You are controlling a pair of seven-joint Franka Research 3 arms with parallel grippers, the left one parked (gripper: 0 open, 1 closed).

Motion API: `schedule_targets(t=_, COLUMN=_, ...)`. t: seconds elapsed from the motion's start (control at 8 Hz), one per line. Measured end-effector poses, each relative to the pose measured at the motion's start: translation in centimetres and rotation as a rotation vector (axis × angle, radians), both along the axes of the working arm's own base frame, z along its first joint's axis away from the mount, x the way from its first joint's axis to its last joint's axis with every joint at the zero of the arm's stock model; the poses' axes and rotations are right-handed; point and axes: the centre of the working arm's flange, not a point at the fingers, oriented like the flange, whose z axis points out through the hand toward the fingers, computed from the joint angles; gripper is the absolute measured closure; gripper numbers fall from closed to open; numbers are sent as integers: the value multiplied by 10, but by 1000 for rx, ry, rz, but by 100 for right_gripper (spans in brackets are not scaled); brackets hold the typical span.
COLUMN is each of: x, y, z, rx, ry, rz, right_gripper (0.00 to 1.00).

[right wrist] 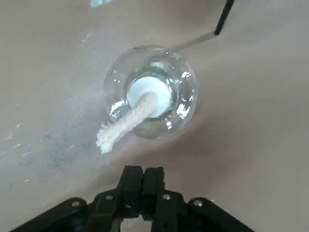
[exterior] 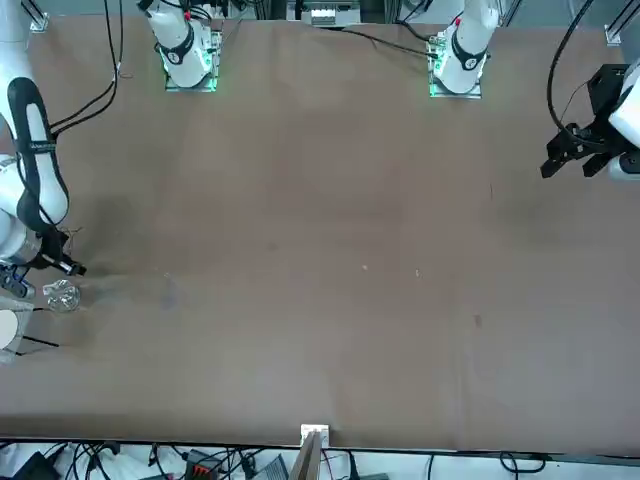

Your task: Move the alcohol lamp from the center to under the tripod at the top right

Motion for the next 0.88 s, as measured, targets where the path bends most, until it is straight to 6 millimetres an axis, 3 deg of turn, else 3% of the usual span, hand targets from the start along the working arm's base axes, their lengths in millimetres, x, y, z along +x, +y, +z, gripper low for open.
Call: schedule_targets(t=0.88, x=18, y=-25, z=-18, rx=-20, ry=-28, rz=-22, right_gripper=98)
